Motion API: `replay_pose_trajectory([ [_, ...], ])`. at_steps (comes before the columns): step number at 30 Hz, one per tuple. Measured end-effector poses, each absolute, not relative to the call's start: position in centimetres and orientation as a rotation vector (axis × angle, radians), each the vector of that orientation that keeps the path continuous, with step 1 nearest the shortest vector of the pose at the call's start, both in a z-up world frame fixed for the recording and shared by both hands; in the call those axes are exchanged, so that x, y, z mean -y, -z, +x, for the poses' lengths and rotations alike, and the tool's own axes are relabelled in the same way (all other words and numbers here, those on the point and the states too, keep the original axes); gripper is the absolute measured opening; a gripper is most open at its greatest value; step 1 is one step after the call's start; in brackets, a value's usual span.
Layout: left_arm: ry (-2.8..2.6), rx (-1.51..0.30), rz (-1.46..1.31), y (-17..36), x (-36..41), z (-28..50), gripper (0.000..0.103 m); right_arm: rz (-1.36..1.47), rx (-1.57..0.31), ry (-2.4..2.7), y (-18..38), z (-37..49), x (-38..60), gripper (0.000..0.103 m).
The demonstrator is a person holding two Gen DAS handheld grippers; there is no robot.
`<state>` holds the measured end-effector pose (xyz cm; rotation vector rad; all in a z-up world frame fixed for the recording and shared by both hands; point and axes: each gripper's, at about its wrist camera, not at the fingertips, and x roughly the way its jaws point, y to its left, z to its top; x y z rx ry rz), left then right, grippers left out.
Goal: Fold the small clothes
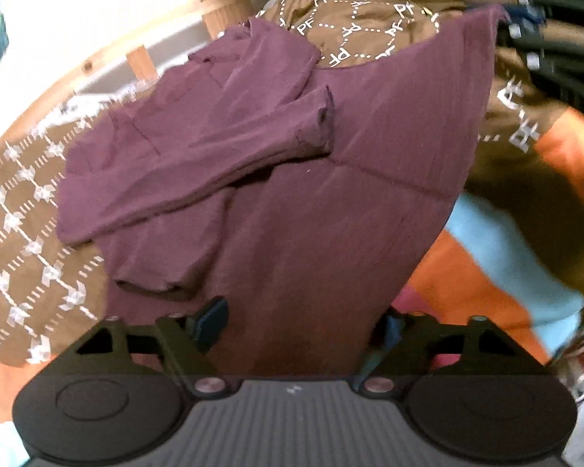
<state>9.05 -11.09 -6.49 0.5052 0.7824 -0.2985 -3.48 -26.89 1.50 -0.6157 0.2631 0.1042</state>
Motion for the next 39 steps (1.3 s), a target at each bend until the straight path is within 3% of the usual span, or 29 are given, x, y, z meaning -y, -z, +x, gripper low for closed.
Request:
replay_pose_trajectory([
  [9,0.203,-0.651,0.599,4.7,7.4,6.8,0.077,-0.628,-0.224,-0.115,-1.7,-4.4,26.4,0.010],
  [19,0.235,-0.767,0.535,6.2,7.2,5.6,0.076,-0.571,-0.234,-0.089,-2.3,-4.0,27.1,0.010],
  [25,0.252,-0.741,0.576,6.7,8.5,5.4,0.084,-0.551,-0.244,-0.076,-2.3,-3.7,27.5,0.010],
  [29,0.231,-0.695,0.652,7.6,8.8,5.4,0.096,-0.556,-0.231,-0.071,-2.4,-3.8,27.5,0.010],
  [39,0.111,-0.711,0.661,7.5,5.1,6.1,0.096,-0.541,-0.227,-0.060,-2.6,-3.9,27.8,0.010],
])
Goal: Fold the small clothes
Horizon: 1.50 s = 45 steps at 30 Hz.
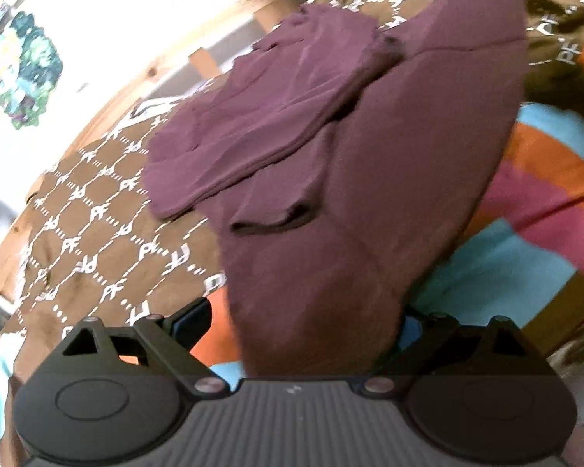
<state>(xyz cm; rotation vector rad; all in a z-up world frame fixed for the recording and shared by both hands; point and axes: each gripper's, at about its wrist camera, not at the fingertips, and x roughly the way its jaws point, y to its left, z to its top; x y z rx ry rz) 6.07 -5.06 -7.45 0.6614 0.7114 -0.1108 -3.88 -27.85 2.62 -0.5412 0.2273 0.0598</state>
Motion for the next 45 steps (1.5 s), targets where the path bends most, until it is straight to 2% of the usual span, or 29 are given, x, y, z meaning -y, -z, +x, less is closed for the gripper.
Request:
replay_pose_trajectory([
  [4,0.115,-0.670,0.692,7.2,4.4,5.4,0.091,-0.552,-0.229,-0.069,-2.6,-3.9,27.6,0.010],
  [7,0.142,-0.630,0.744,7.2,4.8,4.5,0.078,-0.552,-0.232,-0.070,-2.6,-3.9,27.7,0.010],
  [9,0.168,-0.622,0.754,7.2,4.9,4.2,0.054,-0.551,-0.233,-0.070,-2.6,-3.9,27.7,0.010],
  [10,0.179,-0.623,0.747,7.0,4.8,4.2,0.047,-0.551,-0.233,-0.070,-2.5,-4.0,27.7,0.010],
  [12,0.191,-0.624,0.718,6.6,4.8,4.2,0.024,-0.552,-0.232,-0.073,-2.5,-3.9,27.7,0.010],
  [17,0.169,-0.571,0.676,5.5,3.8,4.4,0.005,-0.554,-0.237,-0.081,-2.4,-3.8,27.8,0.010],
  [25,0.179,-0.446,0.673,2.1,2.8,1.7,0.003,-0.603,-0.239,-0.132,-3.5,-6.0,26.9,0.008],
  [30,0.202,-0.447,0.629,-1.2,0.7,0.3,0.003,-0.642,-0.246,-0.185,-5.4,-8.7,26.2,0.008],
  [39,0.242,-0.391,0.688,-7.6,-1.9,-6.1,0.003,-0.686,-0.227,-0.331,-11.8,-16.6,25.1,0.008],
  [45,0.259,-0.381,0.657,-10.0,-2.6,-8.1,0.003,-0.523,-0.250,-0.341,-15.8,-20.8,25.7,0.008],
])
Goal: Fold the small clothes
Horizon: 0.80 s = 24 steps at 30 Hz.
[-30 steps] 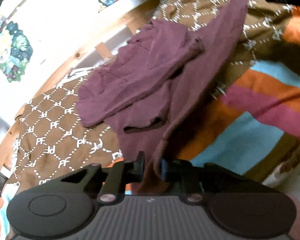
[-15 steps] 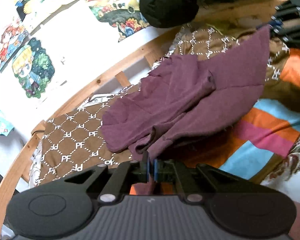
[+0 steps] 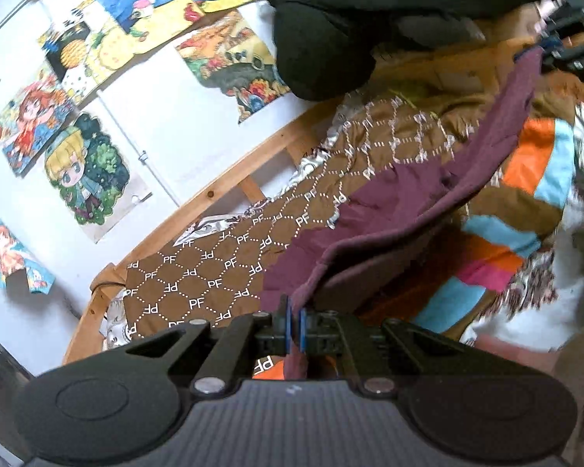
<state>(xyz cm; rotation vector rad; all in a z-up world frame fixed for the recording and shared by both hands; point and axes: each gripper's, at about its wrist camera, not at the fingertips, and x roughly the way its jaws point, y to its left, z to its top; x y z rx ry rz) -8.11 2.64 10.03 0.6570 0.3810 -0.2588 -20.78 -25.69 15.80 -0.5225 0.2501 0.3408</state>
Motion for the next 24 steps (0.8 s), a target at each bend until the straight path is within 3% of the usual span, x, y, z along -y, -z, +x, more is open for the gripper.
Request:
replay_pose_trajectory([
  [7,0.233,-0.443,0.545,-12.0,-1.8,-2.0,0.004,-0.441,-0.240,-0.307,-16.5,-17.2,25.6,0.008],
  [14,0.122,-0.524,0.525,-13.0,-0.4,9.5,0.004,-0.369,-0.253,-0.228,-14.5,-6.8,26.9,0.008],
  [24,0.096,-0.609,0.616,-10.1,0.9,24.8,0.004,-0.186,-0.436,-0.226,-9.7,9.7,30.7,0.008],
])
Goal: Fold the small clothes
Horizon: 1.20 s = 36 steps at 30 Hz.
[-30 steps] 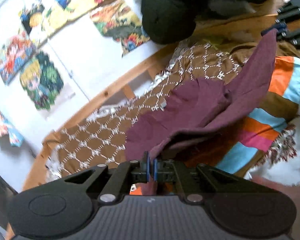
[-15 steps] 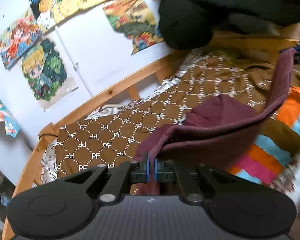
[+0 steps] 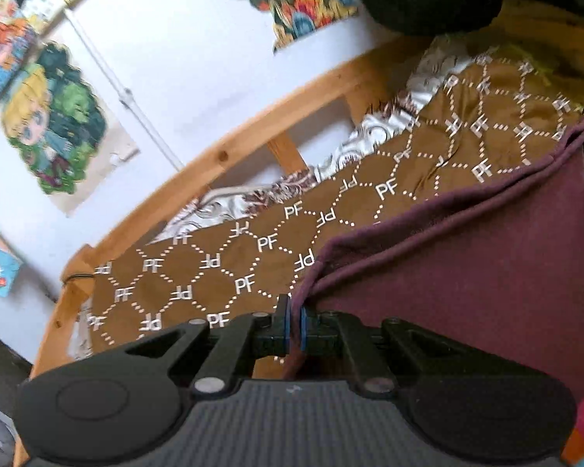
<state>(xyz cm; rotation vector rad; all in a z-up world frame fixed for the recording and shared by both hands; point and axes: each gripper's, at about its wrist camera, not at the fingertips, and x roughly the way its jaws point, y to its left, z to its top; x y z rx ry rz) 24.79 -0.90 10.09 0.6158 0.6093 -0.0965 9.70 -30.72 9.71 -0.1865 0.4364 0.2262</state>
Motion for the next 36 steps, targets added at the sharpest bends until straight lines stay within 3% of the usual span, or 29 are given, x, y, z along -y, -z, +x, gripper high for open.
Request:
replay_pose_trajectory([
  [7,0.108,-0.721,0.635,-5.4,0.1,31.0,0.005,-0.145,-0.584,-0.242,-4.4,17.2,31.2,0.009],
  [17,0.147,-0.881,0.477,-1.1,-1.8,35.6,0.010,-0.201,-0.633,-0.251,-1.3,20.6,30.2,0.014],
  [22,0.144,-0.934,0.357,-0.5,-3.3,36.3,0.026,-0.210,-0.639,-0.243,-0.8,20.4,30.0,0.021],
  [25,0.131,-0.935,0.305,-0.9,-4.1,36.3,0.041,-0.195,-0.644,-0.237,-0.8,20.2,30.0,0.036],
  [27,0.116,-0.929,0.282,-1.2,-4.6,36.0,0.070,-0.188,-0.641,-0.227,-0.9,19.9,29.9,0.048],
  [29,0.119,-0.915,0.258,-1.7,-5.2,35.7,0.084,-0.172,-0.631,-0.215,-1.1,19.2,29.8,0.068],
  [30,0.116,-0.910,0.248,-1.9,-5.5,35.5,0.090,-0.163,-0.625,-0.211,-1.2,18.8,29.8,0.072],
  [32,0.115,-0.900,0.220,-2.4,-6.1,35.0,0.092,-0.149,-0.617,-0.206,-1.4,17.8,29.8,0.083],
  [36,0.099,-0.889,0.160,-2.7,-7.4,33.8,0.097,-0.136,-0.612,-0.186,-1.7,15.3,29.6,0.094],
])
